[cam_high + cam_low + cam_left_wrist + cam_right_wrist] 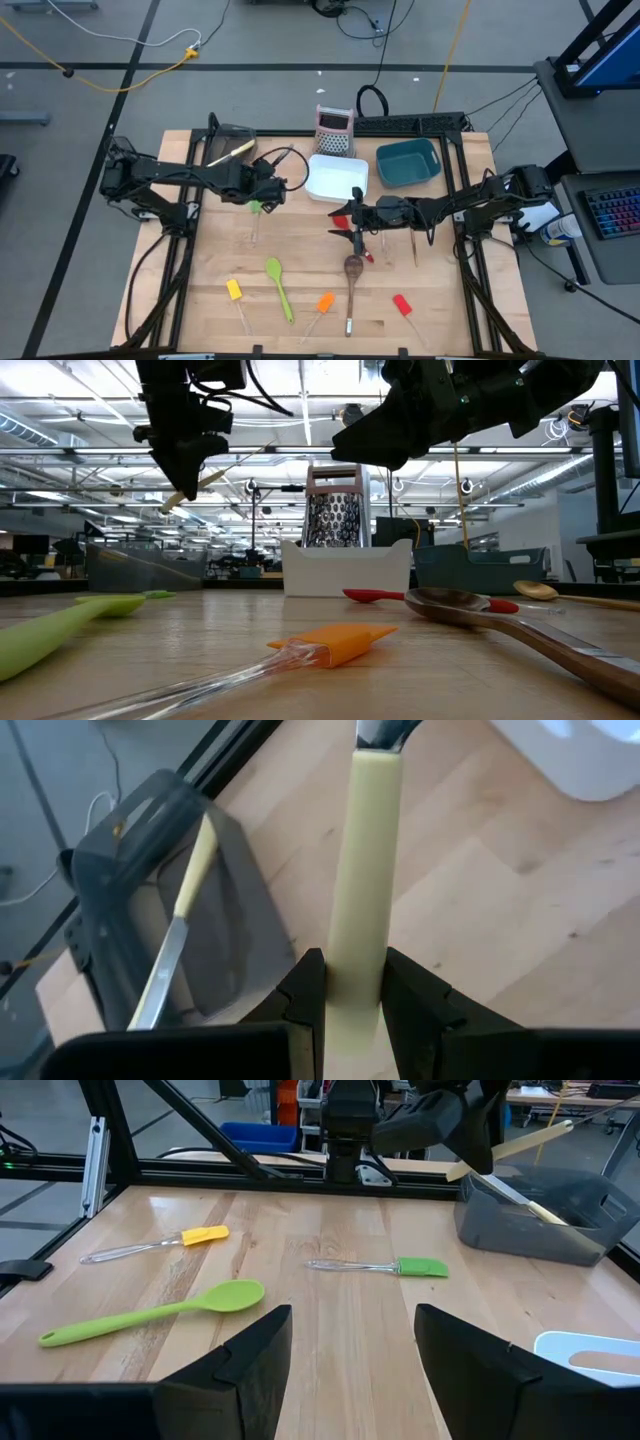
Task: Pick & Place Kitchen Items
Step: Put the yellow knife into the black bin
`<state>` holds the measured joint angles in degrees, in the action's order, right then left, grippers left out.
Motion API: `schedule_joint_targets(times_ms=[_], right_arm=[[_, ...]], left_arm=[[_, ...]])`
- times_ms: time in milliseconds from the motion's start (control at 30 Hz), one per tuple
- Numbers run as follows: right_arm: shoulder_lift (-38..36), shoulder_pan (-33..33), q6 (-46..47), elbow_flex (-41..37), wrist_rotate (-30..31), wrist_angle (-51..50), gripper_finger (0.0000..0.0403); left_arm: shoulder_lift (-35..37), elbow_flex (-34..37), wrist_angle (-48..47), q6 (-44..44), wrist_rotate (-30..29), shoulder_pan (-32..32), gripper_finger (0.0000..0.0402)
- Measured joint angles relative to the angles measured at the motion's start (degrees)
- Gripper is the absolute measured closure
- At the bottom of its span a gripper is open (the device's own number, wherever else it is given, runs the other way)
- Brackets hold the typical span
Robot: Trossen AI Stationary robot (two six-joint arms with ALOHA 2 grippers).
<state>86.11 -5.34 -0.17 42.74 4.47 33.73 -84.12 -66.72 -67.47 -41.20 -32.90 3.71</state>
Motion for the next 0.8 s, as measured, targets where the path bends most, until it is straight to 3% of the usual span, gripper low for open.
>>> schedule_joint_targets(times_ms=[333,800], right_arm=[[0.0,0.0,0.0,0.0,0.0,-0.2,0.0195],[0.0,0.0,0.0,0.0,0.0,-0.2,0.0195]], left_arm=[[0.0,0.0,-3.1,0.8,0.3,5.6,0.0334],[0.0,0.0,-6.0,9.7,7.9,16.2,0.0334]])
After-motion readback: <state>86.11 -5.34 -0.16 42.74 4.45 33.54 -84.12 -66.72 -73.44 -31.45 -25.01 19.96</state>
